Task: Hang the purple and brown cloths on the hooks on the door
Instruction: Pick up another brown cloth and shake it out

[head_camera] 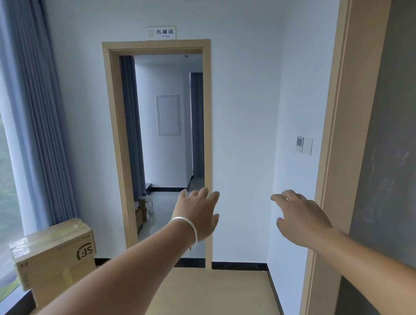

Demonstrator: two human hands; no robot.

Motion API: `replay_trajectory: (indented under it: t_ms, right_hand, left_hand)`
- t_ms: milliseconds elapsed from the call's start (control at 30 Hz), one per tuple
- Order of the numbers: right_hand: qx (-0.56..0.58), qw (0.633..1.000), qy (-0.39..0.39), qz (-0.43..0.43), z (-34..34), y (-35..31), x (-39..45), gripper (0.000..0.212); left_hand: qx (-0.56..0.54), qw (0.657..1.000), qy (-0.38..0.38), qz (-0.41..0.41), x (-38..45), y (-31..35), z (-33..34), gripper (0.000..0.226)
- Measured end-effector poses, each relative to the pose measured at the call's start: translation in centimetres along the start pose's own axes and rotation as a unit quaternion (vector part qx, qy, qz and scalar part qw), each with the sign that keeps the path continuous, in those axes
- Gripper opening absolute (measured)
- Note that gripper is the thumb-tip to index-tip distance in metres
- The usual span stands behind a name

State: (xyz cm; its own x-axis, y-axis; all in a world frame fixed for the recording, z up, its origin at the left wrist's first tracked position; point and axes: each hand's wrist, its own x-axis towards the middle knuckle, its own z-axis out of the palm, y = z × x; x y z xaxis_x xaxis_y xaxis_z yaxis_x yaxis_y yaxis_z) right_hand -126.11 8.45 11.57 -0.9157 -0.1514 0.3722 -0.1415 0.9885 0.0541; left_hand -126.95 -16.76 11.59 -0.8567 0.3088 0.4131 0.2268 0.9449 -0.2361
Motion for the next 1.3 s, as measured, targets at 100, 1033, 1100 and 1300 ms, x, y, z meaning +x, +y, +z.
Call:
replay_trajectory:
  t_ms: [100, 1033, 1100, 1300]
  right_hand:
    - [0.003, 1.000, 0.008, -0.011, 1.4, 2.3, 4.7, 0.054]
    - [0.037, 0.993, 0.011, -0.115, 19.2, -6.1, 45.9, 0.053]
    - [0.044, 0.990, 0.006, -0.131, 20.8, -8.4, 48.2, 0.052]
    - [0.072, 0.978, -0.014, -0.194, 25.2, -16.1, 54.5, 0.049]
  left_hand:
    - [0.002, 1.000, -0.003, -0.014, 4.6, 0.1, 1.7, 0.047]
    - [0.025, 0.995, -0.010, -0.097, 34.0, -20.6, 24.4, 0.052]
    - [0.024, 0.993, -0.019, -0.116, 34.4, -23.0, 26.2, 0.050]
    - [0.035, 0.982, -0.057, -0.179, 33.4, -30.1, 30.8, 0.054]
